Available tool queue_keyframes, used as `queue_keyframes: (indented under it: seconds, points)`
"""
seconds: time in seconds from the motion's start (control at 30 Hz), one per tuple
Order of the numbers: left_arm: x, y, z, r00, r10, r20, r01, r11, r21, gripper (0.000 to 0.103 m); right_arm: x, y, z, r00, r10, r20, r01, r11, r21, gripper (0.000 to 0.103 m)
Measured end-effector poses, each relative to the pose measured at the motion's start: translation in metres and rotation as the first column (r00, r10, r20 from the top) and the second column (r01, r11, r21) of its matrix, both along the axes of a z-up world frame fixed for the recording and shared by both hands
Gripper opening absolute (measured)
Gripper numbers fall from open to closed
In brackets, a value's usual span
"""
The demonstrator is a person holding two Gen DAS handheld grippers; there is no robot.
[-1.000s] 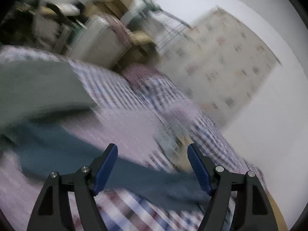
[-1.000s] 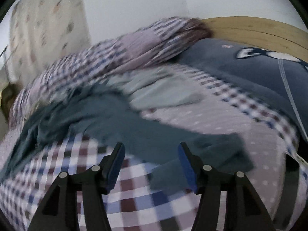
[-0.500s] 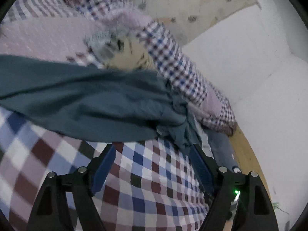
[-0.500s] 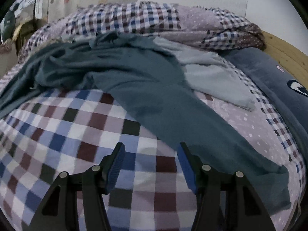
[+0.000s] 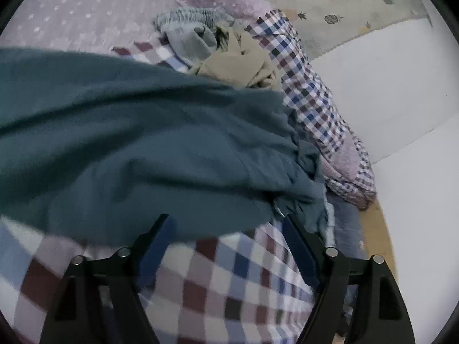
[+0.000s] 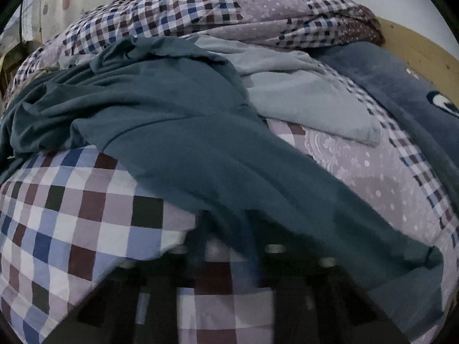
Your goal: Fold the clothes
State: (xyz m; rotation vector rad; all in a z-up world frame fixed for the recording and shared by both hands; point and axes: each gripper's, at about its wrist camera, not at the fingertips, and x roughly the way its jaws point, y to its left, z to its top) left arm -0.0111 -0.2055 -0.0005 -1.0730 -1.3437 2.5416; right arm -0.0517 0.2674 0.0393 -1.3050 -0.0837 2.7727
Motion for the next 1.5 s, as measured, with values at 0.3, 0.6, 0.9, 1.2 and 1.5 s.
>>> queue_keyframes:
  seconds: [0.3,0.6,0.9,1.2,1.5]
  points:
    - [0.014,-0.034,0.003,0.988,0.154,-0.007,-0.154,0.988,-0.013,0.0,0.027,0.02,0.062,0.965,-0.071,-0.252,0.076,0.997,0.01,0.002]
    - [0.032,-0.06,0.03,0.975,0.193,-0.111,-0.186,0.98,0.073,0.0,0.06,0.048,0.13,0.872,-0.187,-0.453,0.151,0.982,-0.113,0.002]
    - [-0.003,0.003,-0.002,0.989,-0.043,0.144,0.039,0.999,0.032,0.023,0.049,0.104,0.103,0.86,-0.422,-0.285,0.381,0.905,-0.191,0.002]
    - [0.009,0.004,-0.002,0.989,0.029,0.142,-0.045,0.993,0.112,0.062,0.027,0.027,0.085,0.961,-0.024,-0.276,-0.019,0.988,-0.151,0.053]
    - [0.014,-0.006,0.002,0.957,0.138,0.255,-0.178,0.974,0.142,0.066,0.021,-0.029,0.056,0.968,0.114,-0.224,-0.145,0.982,-0.124,0.053]
